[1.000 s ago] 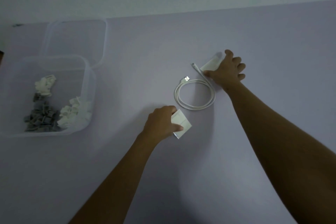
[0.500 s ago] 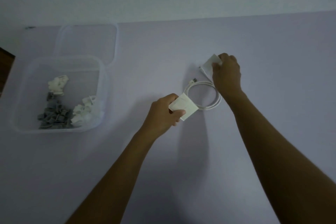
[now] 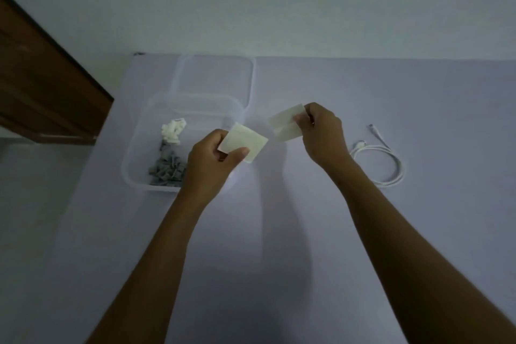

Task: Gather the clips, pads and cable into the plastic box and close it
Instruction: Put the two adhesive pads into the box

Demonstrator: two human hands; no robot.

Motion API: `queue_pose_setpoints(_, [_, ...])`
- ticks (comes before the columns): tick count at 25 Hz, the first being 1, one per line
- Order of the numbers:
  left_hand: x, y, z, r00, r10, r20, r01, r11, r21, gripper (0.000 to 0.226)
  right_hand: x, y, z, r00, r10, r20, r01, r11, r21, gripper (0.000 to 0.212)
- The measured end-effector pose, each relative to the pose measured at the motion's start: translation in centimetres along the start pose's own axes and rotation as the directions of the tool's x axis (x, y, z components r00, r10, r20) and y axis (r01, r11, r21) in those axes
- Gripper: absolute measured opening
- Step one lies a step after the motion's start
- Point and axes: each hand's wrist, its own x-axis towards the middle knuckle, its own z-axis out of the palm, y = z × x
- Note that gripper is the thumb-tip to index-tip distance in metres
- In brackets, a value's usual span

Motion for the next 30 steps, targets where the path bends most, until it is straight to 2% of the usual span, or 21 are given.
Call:
queue_pose_setpoints(3, [1.2, -1.7, -4.7, 0.996, -0.025, -0.082, 0.028, 0.999, 0.038, 0.019, 0.5, -3.8, 3.1, 0.981, -0.166, 0.106, 0.174, 0.982, -0.071, 0.022])
queue_pose_setpoints(6, [2.3, -3.5, -8.1, 0.994, -0.025, -0.109, 0.041, 0.988, 0.150, 0.028, 1.2, -6.7, 5.9, 0.924, -0.336, 0.184, 0.368, 0.912, -0.181, 0.023])
queue_pose_setpoints(8, [2.9, -4.5, -9.8, 0.993, 0.003, -0.117, 0.022, 0.978, 0.207, 0.027, 2.0, -8.1, 7.7, 0.899, -0.376, 0.225, 0.429, 0.861, -0.275, 0.021])
queue_pose_setpoints(11, [3.7, -5.3, -10.9, 0.992, 0.047, -0.119, -0.013, 0.964, 0.264, 0.025, 3.7, -9.4, 9.7, 0.896, -0.335, 0.292, 0.441, 0.749, -0.494, 0.016])
queue_pose_setpoints(13, [4.1, -5.7, -11.4, 0.990, 0.072, -0.125, -0.034, 0.958, 0.283, 0.026, 4.7, -10.2, 11.2, 0.898, -0.289, 0.332, 0.436, 0.688, -0.580, 0.018])
queue_pose_setpoints(17, [5.1, -7.3, -11.7, 0.990, 0.015, -0.142, 0.019, 0.973, 0.232, 0.030, 5.9, -11.1, 13.5, 0.888, -0.190, 0.418, 0.439, 0.618, -0.652, 0.019])
queue_pose_setpoints(19, [5.4, -8.1, -11.8, 0.986, 0.000, -0.165, 0.035, 0.977, 0.209, 0.026, 6.4, -11.4, 14.0, 0.883, -0.160, 0.442, 0.444, 0.594, -0.671, 0.027])
queue_pose_setpoints(26, [6.1, -9.9, -12.2, 0.987, 0.022, -0.158, 0.016, 0.971, 0.238, 0.019, 6.3, -11.7, 14.7, 0.883, -0.107, 0.457, 0.434, 0.560, -0.706, 0.030])
queue_pose_setpoints(28, [6.2, -9.6, -12.1, 0.986, 0.021, -0.163, 0.020, 0.969, 0.248, 0.020, 6.5, -11.6, 14.5, 0.894, -0.093, 0.438, 0.402, 0.597, -0.695, 0.028])
queue_pose_setpoints(30, [6.4, -8.9, -11.7, 0.988, 0.021, -0.153, 0.015, 0.973, 0.229, 0.019, 6.8, -11.7, 13.7, 0.913, -0.096, 0.397, 0.349, 0.685, -0.639, 0.016])
